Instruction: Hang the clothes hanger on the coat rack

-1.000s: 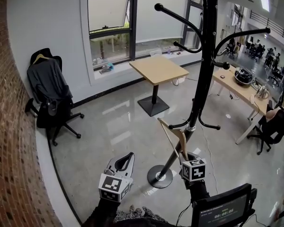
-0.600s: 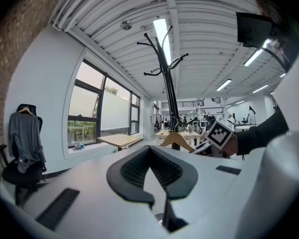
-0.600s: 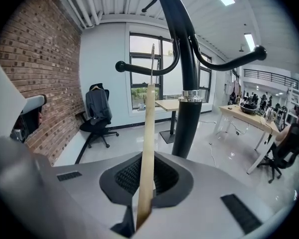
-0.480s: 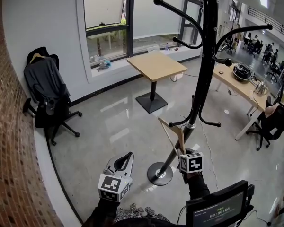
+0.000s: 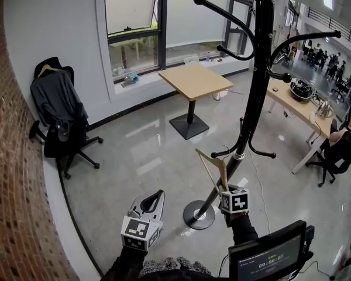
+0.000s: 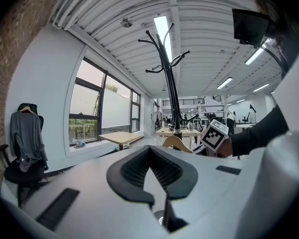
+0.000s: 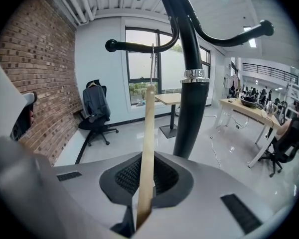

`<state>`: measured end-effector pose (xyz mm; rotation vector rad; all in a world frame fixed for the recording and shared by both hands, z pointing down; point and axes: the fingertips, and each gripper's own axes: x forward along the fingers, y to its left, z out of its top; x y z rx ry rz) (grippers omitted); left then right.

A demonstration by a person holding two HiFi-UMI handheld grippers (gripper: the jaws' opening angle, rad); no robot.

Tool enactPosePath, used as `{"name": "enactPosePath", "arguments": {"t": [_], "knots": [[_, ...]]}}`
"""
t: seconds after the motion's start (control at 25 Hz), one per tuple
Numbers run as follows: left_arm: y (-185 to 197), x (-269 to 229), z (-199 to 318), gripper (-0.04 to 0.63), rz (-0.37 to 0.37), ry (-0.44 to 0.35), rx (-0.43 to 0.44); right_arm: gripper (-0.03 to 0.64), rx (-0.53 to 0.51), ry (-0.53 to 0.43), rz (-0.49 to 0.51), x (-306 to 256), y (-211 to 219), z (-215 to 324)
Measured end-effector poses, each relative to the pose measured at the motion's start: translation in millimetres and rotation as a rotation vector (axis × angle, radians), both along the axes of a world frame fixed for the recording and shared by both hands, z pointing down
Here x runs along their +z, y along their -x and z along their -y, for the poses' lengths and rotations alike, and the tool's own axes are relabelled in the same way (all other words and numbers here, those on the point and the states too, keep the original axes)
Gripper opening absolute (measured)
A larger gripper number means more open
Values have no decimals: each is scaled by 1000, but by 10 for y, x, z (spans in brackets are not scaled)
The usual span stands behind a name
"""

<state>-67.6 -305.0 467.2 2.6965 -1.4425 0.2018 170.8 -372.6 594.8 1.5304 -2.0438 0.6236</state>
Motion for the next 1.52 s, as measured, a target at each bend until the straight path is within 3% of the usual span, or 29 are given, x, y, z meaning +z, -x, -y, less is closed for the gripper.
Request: {"name": "enactPosePath", "arguments": {"t": [0.24,0.6,0.84,1.08,1.28,1.52], "knots": [[-25,26,17,6,9,1,7,28,-2,-20,22,21,10,31],[-86,35,24,6,-2,16,33,32,-51,-97,-31,-13,13,59],[-148,46,-16,6,-2,12,38,133,-67,-194,-81,-241,-10,59],[-199,15,-55,6,3,3,34,135,-78,-300,-168,-538,-118,-49],[-312,-6,-117,6,10,0,37,133,-32,-390,-51,-947,-256,-315],[-576,-85,-285,6,18,-10,64,133,4,-465,-28,-1290,-394,-829]]}}
